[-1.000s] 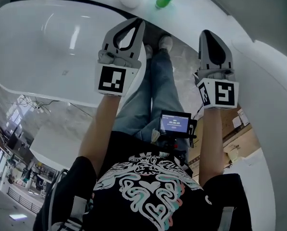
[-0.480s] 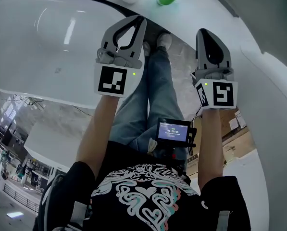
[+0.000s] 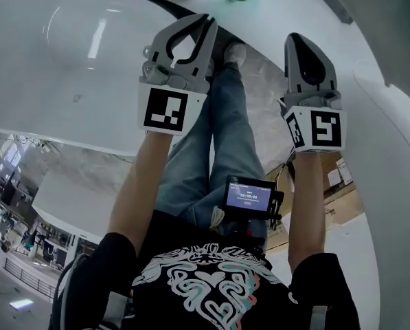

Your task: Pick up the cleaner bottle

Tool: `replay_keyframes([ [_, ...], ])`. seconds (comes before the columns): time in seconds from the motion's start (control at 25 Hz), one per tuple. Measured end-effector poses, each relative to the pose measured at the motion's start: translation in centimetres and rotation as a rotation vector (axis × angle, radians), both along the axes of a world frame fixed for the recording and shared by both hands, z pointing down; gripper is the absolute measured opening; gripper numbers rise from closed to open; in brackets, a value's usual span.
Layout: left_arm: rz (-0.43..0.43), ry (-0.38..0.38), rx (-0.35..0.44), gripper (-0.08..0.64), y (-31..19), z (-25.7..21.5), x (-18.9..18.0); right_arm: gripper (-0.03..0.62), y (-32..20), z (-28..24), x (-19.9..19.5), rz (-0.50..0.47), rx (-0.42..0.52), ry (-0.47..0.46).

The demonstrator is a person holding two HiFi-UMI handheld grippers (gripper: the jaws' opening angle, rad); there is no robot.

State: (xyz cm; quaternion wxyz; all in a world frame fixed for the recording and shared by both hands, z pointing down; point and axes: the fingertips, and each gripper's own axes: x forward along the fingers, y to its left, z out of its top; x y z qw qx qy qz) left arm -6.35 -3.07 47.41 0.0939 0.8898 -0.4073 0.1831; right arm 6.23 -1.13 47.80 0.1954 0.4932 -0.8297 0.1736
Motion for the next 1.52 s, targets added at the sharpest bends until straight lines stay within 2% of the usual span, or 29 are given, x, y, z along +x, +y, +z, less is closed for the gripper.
replay_keyframes([
  [0.2,0.026,-0.044,0.008,0.025,-0.5,0.4,0.1,0.029,-0.7,0.9,-0.1,0.002,-0.004,0.012],
  [0.32,0.033,-0.067,-0.015,0.025,-0.7,1.2,0.1,0.029,-1.3,1.5,-0.5,-0.005,-0.010,0.010],
  [0.56,0.021,-0.074,-0.049,0.025,-2.0,3.7,1.2,0.029,-3.2,4.4,0.0,0.004,-0.043,0.016],
  [0.84,0.015,-0.088,-0.092,0.026,-3.2,5.7,2.3,0.029,-5.0,6.6,0.0,-0.027,-0.070,0.030],
  [1.0,-0.019,-0.062,-0.149,0.028,-3.2,7.1,2.7,0.029,-6.1,7.0,0.3,-0.019,-0.070,0.014],
  [1.28,0.023,-0.107,-0.212,0.193,-3.2,9.9,3.8,0.029,-7.9,9.2,0.5,-0.039,-0.072,0.018],
  [1.52,0.031,-0.136,-0.200,0.227,-4.2,10.4,4.7,0.029,-9.5,9.9,1.1,-0.020,-0.083,0.007],
])
